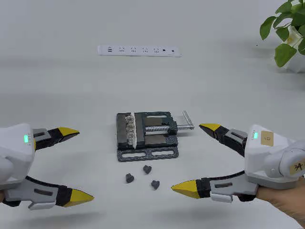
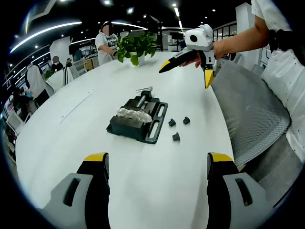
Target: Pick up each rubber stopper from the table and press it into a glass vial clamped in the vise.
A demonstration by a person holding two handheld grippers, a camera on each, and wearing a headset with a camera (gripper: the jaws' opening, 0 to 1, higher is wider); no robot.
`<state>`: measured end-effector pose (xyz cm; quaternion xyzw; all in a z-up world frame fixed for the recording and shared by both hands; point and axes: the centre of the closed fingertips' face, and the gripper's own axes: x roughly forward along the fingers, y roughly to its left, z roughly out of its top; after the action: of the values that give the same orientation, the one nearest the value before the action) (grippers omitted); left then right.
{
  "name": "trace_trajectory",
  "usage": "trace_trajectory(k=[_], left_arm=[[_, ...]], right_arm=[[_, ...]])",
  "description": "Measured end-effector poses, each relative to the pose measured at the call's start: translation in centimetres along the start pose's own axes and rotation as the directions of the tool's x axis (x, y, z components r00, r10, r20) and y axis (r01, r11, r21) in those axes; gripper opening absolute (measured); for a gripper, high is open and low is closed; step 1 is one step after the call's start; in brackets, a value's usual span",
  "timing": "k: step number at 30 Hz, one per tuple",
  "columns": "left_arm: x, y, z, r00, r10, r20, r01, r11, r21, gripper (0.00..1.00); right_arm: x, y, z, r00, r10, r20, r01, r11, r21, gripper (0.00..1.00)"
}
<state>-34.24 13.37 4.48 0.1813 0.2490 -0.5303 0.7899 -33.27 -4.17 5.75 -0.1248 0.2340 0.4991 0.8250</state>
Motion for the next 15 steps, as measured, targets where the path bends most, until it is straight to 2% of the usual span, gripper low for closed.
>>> trace_trajectory(k=[15], left_arm=[[0.2,-0.39,0.01,0.9988,-0.038,-0.03,0.04,0.998,0.042,0.78]], right_arm=[[-0.11,0.26,0.05,1.0,-0.001,0.0,0.001,1.0,0.003,0.96]])
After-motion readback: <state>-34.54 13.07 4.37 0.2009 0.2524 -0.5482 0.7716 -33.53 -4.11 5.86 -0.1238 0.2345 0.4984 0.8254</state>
